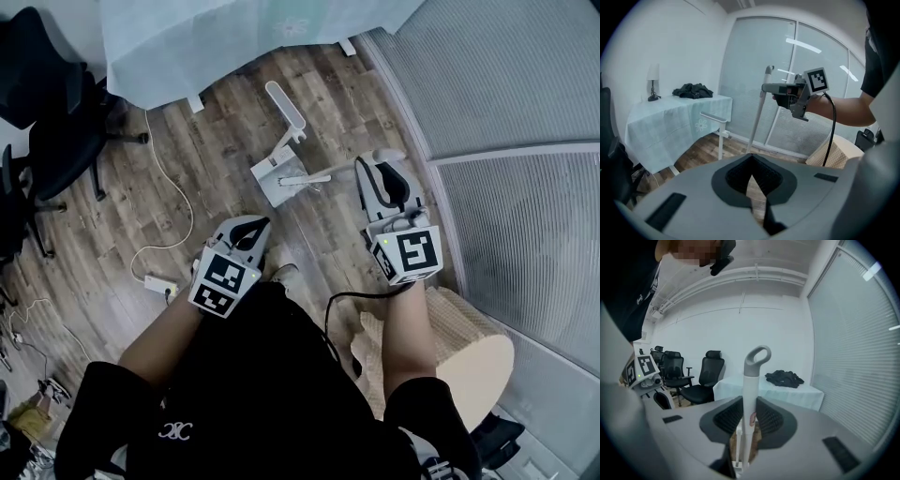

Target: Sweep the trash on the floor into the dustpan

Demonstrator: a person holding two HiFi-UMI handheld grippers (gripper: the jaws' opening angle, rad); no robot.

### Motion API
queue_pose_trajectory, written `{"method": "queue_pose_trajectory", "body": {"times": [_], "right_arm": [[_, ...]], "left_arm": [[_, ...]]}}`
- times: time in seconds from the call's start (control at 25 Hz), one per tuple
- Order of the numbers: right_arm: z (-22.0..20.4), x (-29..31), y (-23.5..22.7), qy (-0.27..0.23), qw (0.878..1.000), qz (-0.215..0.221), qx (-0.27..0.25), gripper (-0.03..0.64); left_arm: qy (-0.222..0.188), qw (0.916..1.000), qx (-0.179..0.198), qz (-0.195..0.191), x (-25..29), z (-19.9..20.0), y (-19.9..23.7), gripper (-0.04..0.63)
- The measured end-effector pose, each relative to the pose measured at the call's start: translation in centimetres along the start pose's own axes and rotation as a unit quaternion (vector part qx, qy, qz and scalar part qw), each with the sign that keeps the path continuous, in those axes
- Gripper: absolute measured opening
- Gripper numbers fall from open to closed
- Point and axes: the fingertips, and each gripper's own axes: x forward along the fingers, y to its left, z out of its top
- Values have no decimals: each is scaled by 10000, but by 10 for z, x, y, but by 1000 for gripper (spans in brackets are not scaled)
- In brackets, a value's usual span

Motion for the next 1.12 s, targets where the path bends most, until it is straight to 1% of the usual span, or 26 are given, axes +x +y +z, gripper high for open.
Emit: {"method": "queue_pose_trajectory", "body": {"times": [0.2, 0.44, 0.6, 0.8, 0.92, 1.0, 1.12], "right_arm": [[-9, -34, -27, 185, 9981, -596, -11, 95], [-35, -72, -64, 495, 9900, -1322, 10, 95], [-63, -85, -85, 598, 9812, -1836, 28, 95], [-96, -81, -109, 728, 9648, -2514, 238, 95], [-101, -68, -112, 711, 9607, -2661, 356, 95], [-101, -57, -108, 683, 9624, -2590, 447, 95], [-97, -44, -96, 612, 9683, -2360, 549, 95]], "left_arm": [[-8, 9999, 116, -112, 3, 6, -12, -5], [13, 9994, 235, -249, 12, 17, -25, -6], [36, 9991, 299, -301, 15, 20, -29, -5], [108, 9990, 344, -248, 14, 20, -25, -5], [140, 9992, 332, -163, 10, 17, -17, -6], [157, 9994, 302, -98, 7, 15, -13, -5], [162, 9995, 264, -40, 4, 12, -13, -5]]}}
